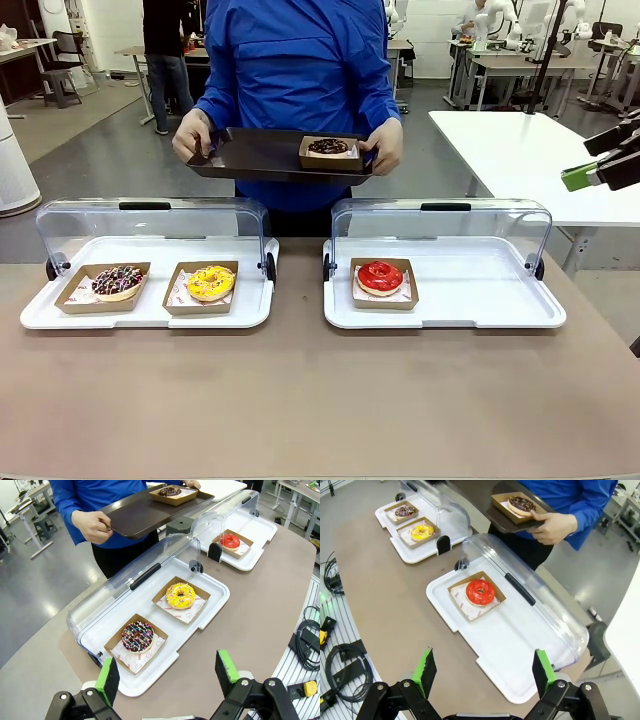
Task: Provide the desired donut to the person.
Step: Pick up and lift the Paper togo box containing the Donut pointed at by the person.
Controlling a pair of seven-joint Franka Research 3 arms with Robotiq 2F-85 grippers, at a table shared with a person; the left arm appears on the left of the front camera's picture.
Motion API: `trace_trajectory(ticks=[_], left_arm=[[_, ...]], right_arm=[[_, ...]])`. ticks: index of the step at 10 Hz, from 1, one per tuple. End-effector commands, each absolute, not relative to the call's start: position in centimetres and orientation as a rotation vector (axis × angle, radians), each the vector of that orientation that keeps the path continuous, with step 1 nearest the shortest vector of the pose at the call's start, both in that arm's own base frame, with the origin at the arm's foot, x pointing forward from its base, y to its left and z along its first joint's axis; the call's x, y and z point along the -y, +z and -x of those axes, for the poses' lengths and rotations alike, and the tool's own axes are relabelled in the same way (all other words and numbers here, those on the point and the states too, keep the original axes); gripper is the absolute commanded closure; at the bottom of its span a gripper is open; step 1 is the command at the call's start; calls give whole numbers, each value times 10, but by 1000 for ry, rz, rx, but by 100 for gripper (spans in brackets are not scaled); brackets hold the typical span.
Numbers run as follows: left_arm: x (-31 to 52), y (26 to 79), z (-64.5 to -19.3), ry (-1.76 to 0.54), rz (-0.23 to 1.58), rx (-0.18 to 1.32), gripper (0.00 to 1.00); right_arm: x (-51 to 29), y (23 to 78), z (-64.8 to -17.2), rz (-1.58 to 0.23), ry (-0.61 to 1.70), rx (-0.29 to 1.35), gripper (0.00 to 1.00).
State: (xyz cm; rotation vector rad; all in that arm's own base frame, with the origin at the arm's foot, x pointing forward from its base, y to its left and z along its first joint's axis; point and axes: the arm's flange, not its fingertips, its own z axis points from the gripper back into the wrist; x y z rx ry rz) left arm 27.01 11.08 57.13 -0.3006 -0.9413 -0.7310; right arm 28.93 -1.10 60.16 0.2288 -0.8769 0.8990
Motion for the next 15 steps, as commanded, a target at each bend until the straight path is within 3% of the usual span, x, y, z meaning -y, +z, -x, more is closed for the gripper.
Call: trace_trajectory(ticks=[1, 15], left_arm=[[-110, 572, -270, -715, 310, 944, 0], [-110, 572, -270, -715, 310, 944, 0]], right_arm=[[10, 600, -289, -230, 883, 870, 0], [10, 600, -289, -230, 883, 870, 0]])
